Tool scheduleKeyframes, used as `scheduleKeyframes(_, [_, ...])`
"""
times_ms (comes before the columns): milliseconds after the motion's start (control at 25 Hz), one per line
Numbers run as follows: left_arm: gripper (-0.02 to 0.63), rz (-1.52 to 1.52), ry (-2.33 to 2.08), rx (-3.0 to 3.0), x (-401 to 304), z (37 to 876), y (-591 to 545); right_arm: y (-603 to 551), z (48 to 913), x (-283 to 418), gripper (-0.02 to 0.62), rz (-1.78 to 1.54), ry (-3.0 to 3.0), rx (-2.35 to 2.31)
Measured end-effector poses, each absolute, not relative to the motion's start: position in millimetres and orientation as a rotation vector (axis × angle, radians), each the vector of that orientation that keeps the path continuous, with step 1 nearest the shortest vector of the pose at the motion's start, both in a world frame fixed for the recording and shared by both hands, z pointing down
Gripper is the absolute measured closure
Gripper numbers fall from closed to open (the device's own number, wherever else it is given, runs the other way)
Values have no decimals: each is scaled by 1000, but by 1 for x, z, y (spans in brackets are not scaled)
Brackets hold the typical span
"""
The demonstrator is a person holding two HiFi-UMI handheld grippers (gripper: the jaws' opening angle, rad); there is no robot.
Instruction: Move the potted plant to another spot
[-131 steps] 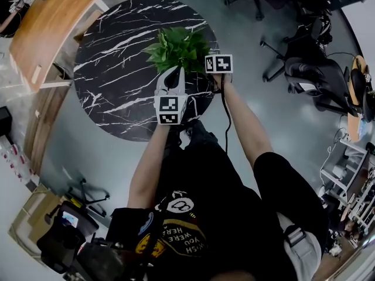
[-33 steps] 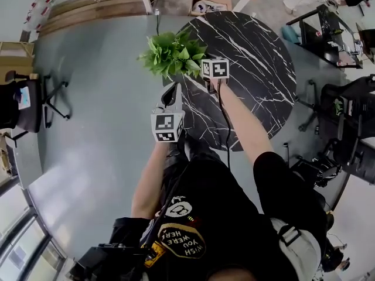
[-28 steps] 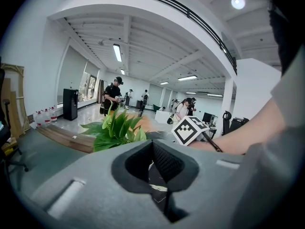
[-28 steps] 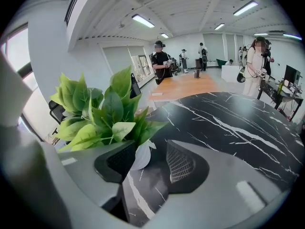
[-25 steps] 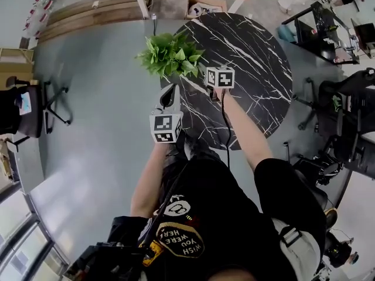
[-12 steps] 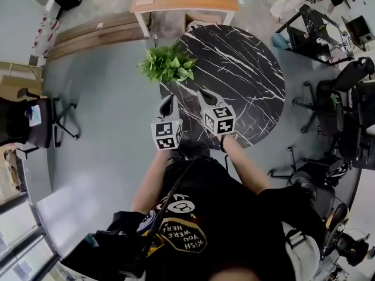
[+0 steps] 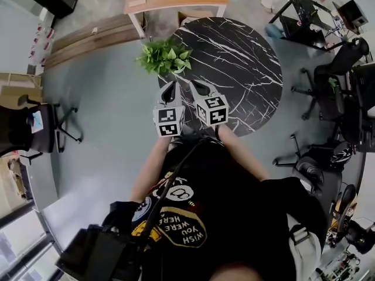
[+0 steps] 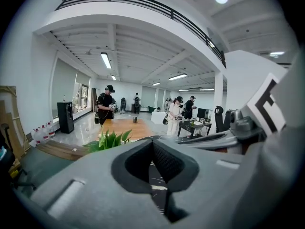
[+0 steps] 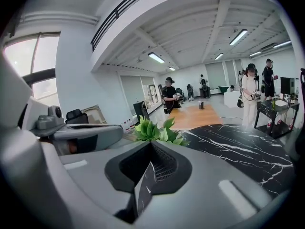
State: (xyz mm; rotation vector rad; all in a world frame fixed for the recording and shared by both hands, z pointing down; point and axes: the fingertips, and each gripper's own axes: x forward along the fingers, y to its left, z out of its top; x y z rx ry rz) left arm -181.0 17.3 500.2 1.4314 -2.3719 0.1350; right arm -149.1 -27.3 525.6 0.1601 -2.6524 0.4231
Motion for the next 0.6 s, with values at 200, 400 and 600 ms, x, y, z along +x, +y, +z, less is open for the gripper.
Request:
scheduleKeyframes(200, [601,130,-2384,1445,-185,495,17,-26,518,-152,594,403,-2671,157])
scheduleKeyframes(400, [601,126,-2389,1463,-183,488,18,-23,508,-153,594,383,-2686,160])
scheduleKeyframes(600, [601,122,-2392,1461,-184,487,22,-21,502,-154,594,361,-2701,168])
